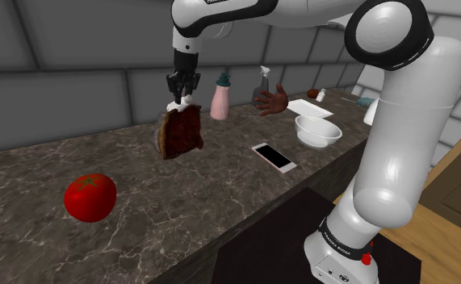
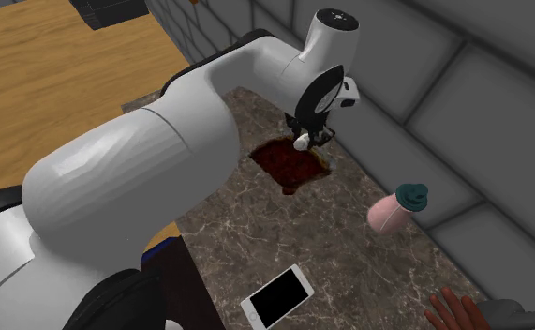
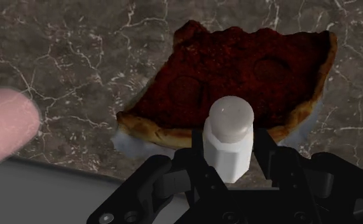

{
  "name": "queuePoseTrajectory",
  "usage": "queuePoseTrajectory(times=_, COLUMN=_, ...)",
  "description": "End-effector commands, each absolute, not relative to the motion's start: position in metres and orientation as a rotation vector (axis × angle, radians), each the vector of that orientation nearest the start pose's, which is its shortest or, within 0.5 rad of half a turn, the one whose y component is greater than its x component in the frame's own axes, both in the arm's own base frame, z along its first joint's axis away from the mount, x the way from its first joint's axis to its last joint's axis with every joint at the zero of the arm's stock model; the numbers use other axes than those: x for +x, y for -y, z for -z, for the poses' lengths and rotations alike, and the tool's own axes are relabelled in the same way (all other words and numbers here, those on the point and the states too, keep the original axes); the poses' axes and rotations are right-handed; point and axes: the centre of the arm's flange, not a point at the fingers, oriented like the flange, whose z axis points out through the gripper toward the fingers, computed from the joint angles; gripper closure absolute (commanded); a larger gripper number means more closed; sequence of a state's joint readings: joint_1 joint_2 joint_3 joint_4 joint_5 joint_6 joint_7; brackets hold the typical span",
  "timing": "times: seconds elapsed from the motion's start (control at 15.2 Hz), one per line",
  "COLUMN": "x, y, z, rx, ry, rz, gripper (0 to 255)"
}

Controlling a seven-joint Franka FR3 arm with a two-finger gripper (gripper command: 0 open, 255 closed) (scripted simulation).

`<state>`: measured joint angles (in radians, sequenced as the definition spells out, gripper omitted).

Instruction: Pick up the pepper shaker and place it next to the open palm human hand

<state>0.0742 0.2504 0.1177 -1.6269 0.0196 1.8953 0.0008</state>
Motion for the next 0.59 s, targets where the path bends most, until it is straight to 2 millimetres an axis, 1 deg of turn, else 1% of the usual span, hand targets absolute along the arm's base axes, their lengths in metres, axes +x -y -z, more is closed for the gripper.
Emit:
queuePoseTrajectory(times=0.0, x=0.629, y=-0.116, z=-0.487, rx=-3.079, ry=0.280, rz=0.024, gripper=255)
queuePoseTrajectory(times=0.53, x=0.629, y=-0.116, z=-0.530, rx=-3.079, ry=0.280, rz=0.024, gripper=255)
